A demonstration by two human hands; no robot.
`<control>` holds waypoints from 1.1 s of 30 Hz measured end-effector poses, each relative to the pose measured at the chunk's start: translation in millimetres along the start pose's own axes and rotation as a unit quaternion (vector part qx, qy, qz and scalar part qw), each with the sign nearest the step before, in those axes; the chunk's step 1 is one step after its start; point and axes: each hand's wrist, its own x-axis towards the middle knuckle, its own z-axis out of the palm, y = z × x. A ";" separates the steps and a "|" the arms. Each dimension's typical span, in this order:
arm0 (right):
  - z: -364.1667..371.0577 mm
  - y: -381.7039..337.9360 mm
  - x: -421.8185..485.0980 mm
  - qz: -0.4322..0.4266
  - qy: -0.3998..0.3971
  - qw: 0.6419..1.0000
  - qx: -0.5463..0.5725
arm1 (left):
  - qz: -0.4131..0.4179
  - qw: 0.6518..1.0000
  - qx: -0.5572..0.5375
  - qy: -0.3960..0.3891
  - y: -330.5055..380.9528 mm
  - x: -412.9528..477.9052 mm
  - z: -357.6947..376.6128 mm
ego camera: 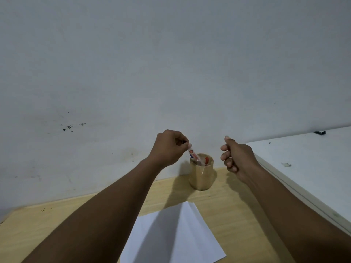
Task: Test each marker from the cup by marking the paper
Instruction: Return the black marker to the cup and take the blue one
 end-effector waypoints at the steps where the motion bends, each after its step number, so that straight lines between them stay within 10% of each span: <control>1: -1.5 3.2 -0.6 0.001 -0.002 1.000 -0.004 | 0.006 1.000 0.025 -0.015 1.3 1.7 5.3; 15: 7.2 18.9 -5.2 -0.008 -0.039 0.998 -0.039 | -0.008 0.985 0.131 -0.112 -23.0 6.5 47.3; 24: 37.1 19.7 -38.8 0.047 -0.205 0.976 -0.062 | -0.018 0.997 0.070 0.039 -9.7 13.1 6.1; 33: 157.8 17.6 -86.3 0.154 -0.231 0.920 0.278 | -0.112 0.978 -0.177 0.015 -13.9 -58.0 -96.9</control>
